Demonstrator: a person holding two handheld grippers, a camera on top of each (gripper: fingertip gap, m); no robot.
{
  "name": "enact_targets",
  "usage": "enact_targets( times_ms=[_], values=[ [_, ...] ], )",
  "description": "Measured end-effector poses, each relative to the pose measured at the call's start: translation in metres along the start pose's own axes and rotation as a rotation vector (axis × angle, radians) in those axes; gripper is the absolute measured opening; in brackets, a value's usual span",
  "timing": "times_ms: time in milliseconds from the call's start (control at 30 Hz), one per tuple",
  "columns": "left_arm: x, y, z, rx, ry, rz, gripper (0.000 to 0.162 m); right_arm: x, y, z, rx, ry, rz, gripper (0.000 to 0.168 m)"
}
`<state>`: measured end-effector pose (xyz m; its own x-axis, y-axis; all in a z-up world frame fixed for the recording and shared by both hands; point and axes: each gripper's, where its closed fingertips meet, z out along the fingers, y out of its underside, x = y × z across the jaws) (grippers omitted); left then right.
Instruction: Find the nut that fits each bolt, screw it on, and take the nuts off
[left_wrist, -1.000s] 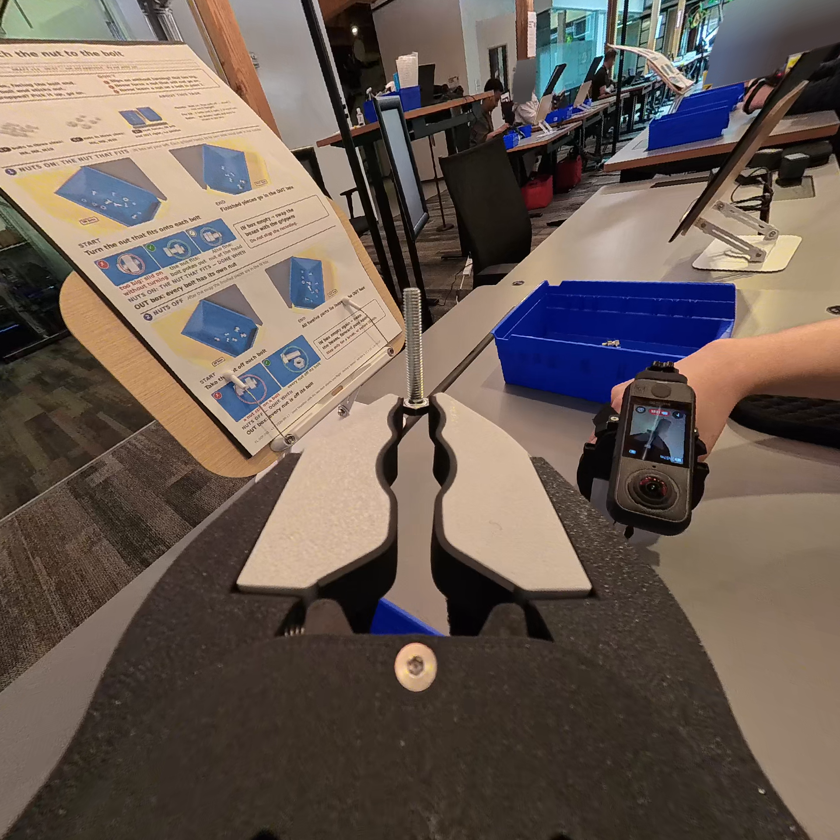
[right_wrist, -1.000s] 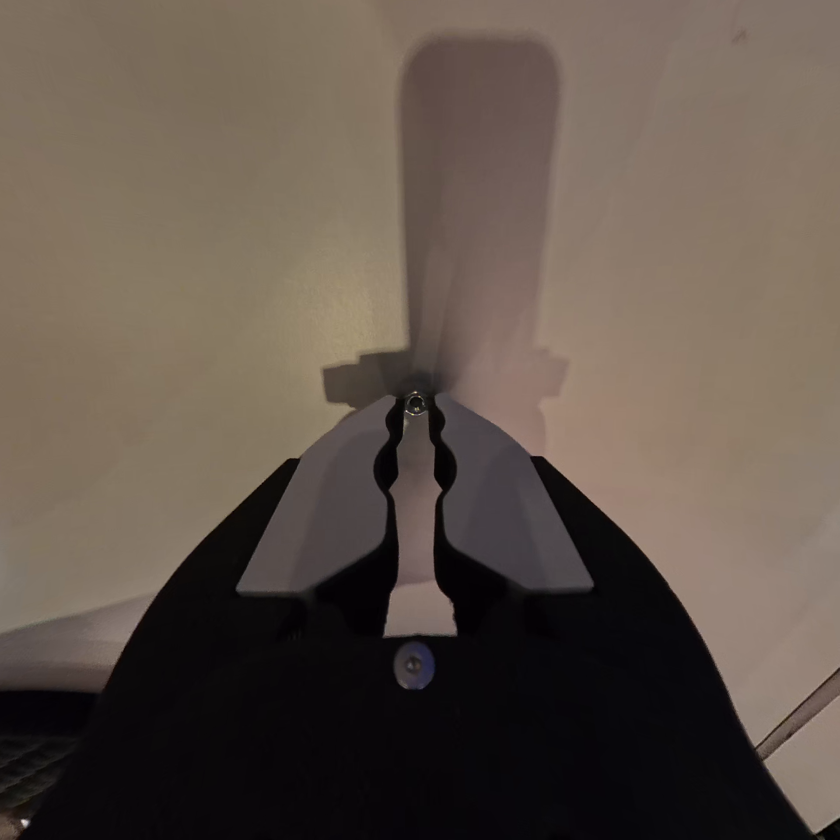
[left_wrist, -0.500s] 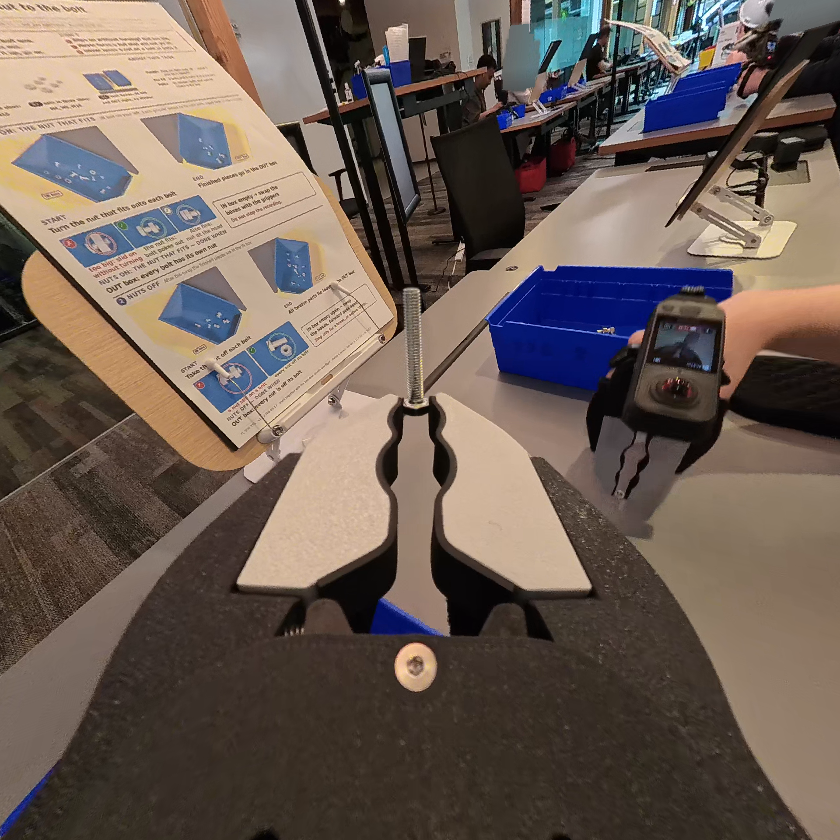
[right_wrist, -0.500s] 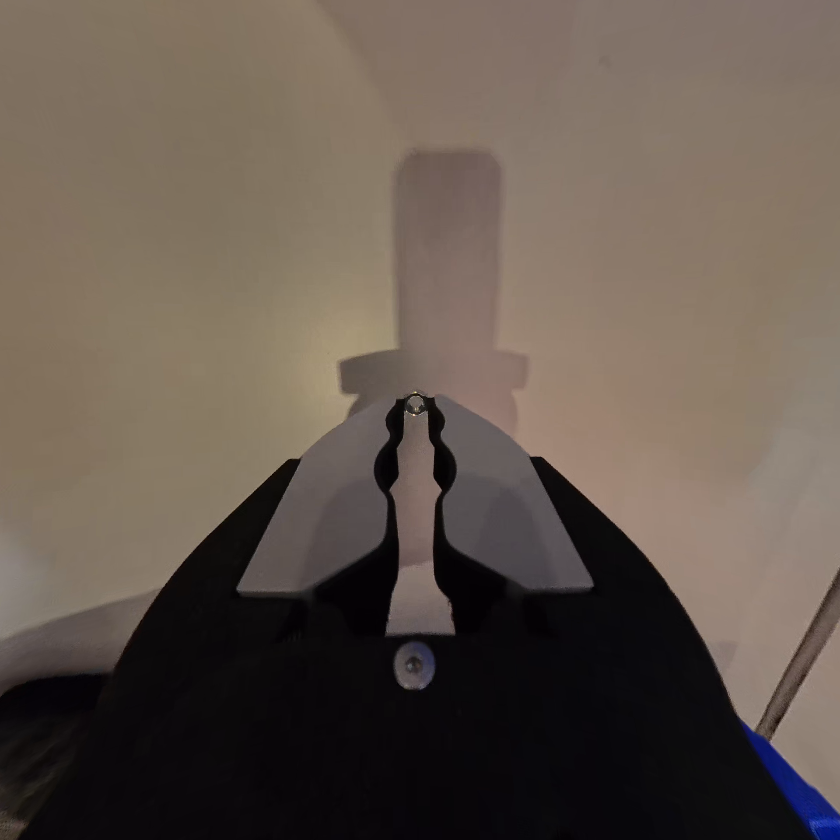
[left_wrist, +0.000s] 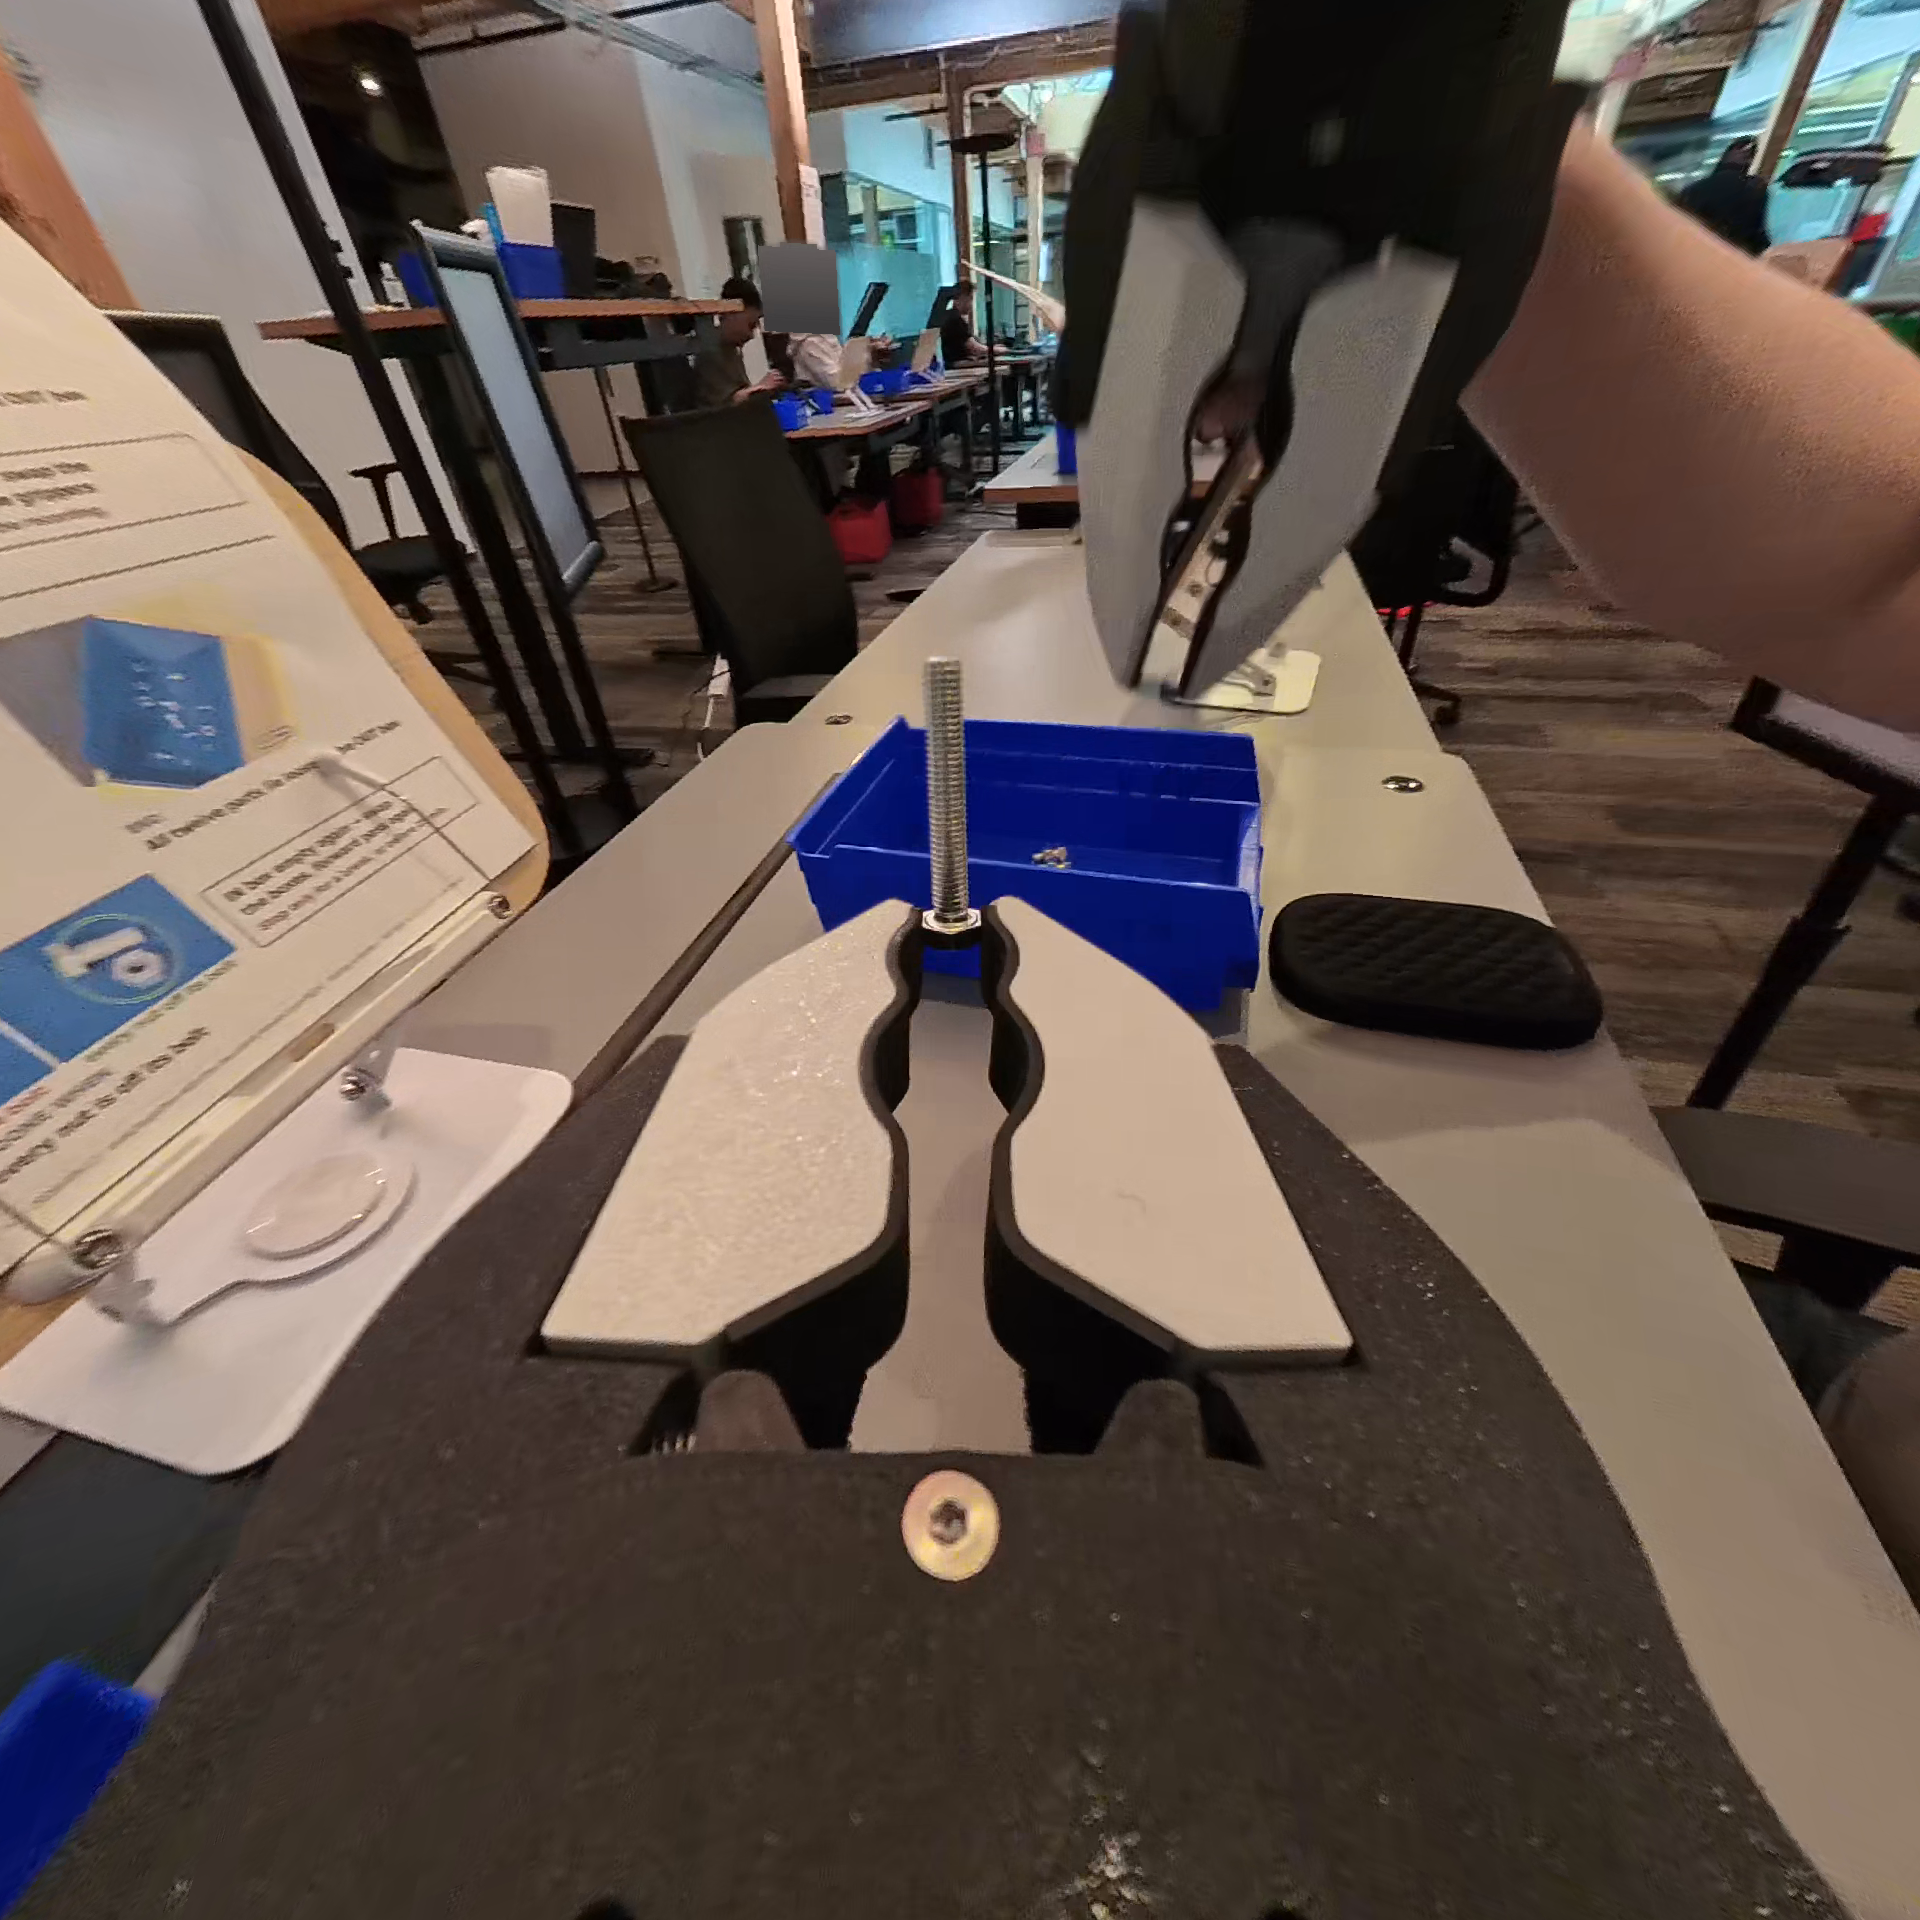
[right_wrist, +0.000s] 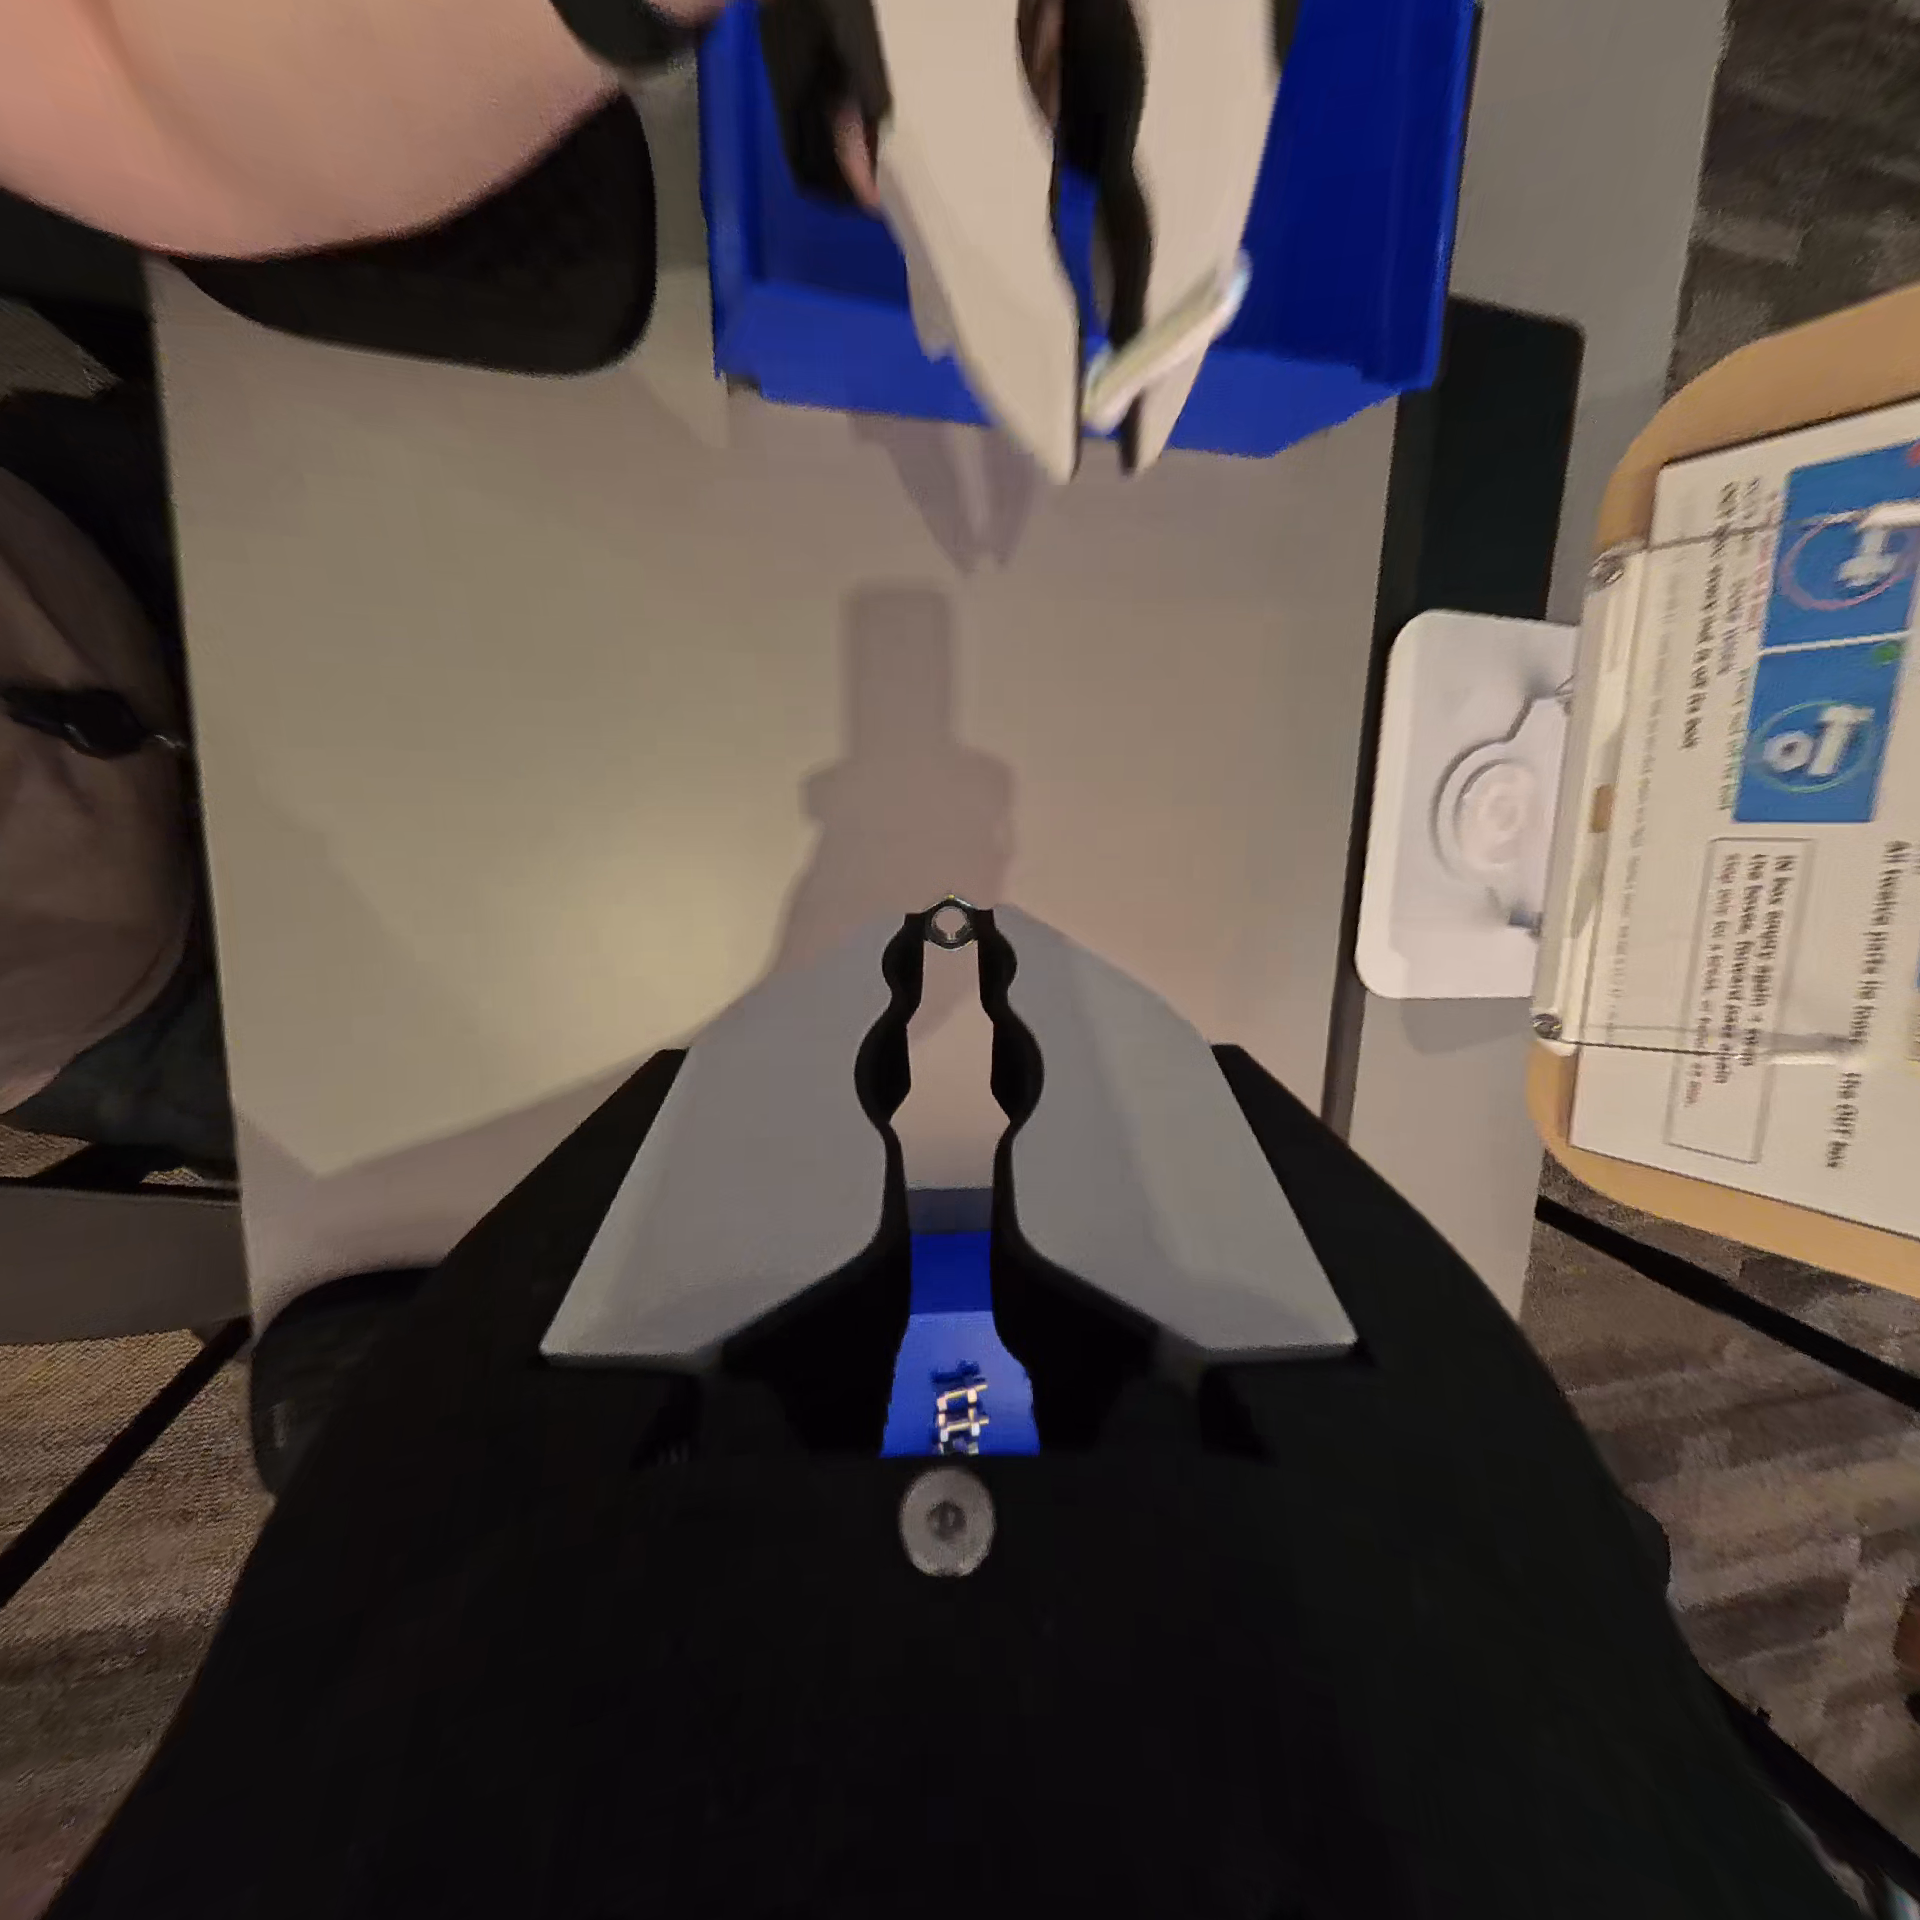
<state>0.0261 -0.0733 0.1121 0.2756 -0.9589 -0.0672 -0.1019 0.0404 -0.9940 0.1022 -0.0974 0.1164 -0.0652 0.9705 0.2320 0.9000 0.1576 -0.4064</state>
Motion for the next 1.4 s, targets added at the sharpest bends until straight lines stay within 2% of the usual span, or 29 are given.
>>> enact_targets(
  times_ms=[167, 300, 467, 667, 1400],
  values=[
    [0.02, -0.004, 0.015, 0.047, 0.132, -0.068, 0.01, -0.002, -0.034, -0.036, 0.011, -0.058, -0.024, 0.011],
    [0.045, -0.014, 0.023, 0.101, 0.275, -0.141, 0.01, -0.005, -0.051, -0.047, -0.012, -0.114, -0.025, 0.011],
    [0.066, -0.018, 0.032, 0.081, 0.332, -0.142, 0.01, -0.015, -0.063, -0.052, -0.067, -0.191, -0.037, 0.011],
    [0.081, -0.028, 0.029, 0.077, 0.353, -0.148, 0.01, -0.026, -0.065, -0.047, -0.173, -0.223, -0.08, 0.011],
    [0.095, -0.033, 0.024, 0.062, 0.363, -0.058, 0.01, -0.039, -0.069, -0.047, -0.187, -0.295, -0.07, 0.011]
  ],
)
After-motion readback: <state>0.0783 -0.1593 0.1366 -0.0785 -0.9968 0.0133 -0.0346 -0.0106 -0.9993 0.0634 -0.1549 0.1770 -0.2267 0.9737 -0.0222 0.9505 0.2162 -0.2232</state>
